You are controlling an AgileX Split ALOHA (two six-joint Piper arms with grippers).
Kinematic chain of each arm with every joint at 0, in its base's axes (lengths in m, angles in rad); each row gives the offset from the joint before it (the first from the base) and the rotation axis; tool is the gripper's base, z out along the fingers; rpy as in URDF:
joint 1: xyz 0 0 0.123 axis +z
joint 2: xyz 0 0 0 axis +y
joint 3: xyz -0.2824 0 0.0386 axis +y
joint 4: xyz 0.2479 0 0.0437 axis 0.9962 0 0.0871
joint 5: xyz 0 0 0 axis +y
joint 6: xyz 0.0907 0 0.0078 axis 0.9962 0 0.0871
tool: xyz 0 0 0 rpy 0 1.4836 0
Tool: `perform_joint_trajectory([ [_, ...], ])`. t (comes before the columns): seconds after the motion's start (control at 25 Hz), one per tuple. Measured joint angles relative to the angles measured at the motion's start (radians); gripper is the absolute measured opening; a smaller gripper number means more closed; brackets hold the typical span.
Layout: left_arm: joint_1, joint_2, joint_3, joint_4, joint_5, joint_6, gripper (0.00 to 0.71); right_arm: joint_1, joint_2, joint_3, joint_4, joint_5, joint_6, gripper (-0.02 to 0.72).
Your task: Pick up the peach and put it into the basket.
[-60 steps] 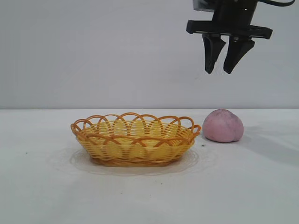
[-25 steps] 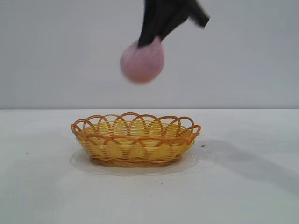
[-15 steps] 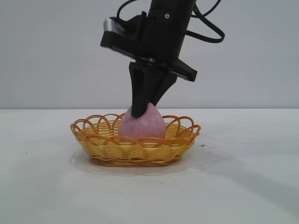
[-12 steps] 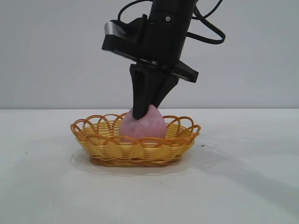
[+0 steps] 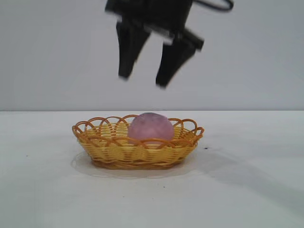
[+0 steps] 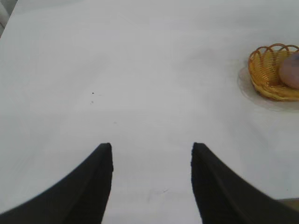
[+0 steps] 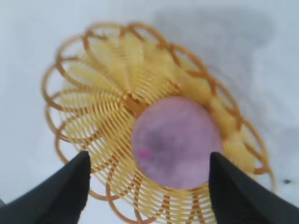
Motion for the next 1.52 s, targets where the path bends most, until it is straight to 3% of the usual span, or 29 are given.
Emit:
perform_joint_trajectory([
  [0.2, 0.000, 0.000, 0.000, 0.000, 0.000, 0.000, 0.336, -0.124, 0.077, 0.006, -0.021, -0.011, 0.022, 0.483],
  [0.48, 0.000, 0.000, 0.000, 0.000, 0.000, 0.000, 0.336, -0.137, 0.102, 0.006, -0.013, -0.036, 0.022, 0.483],
  [0.68, 0.000, 0.000, 0.000, 0.000, 0.000, 0.000, 0.336, -0.149, -0.043, 0.041, -0.024, -0.018, 0.025, 0.483],
  [0.76, 0.000, 0.000, 0.000, 0.000, 0.000, 0.000, 0.336, -0.153, -0.169, 0.134, -0.040, -0.025, 0.032, 0.483],
  [0.96, 0.000, 0.000, 0.000, 0.000, 0.000, 0.000, 0.336, -0.157, -0.507, 0.635, -0.096, -0.051, 0.113, 0.483],
  [1.08, 0.000, 0.000, 0.000, 0.000, 0.000, 0.000, 0.336, -0.157, -0.754, 0.818, -0.081, 0.024, 0.127, 0.483],
  [1.32, 0.000, 0.000, 0.000, 0.000, 0.000, 0.000, 0.336, -0.157, -1.262, 0.972, -0.076, 0.222, 0.127, 0.483],
  [1.52, 0.000, 0.000, 0.000, 0.000, 0.000, 0.000, 0.336, -0.157, -1.594, 1.066, -0.041, 0.300, 0.072, 0.483],
])
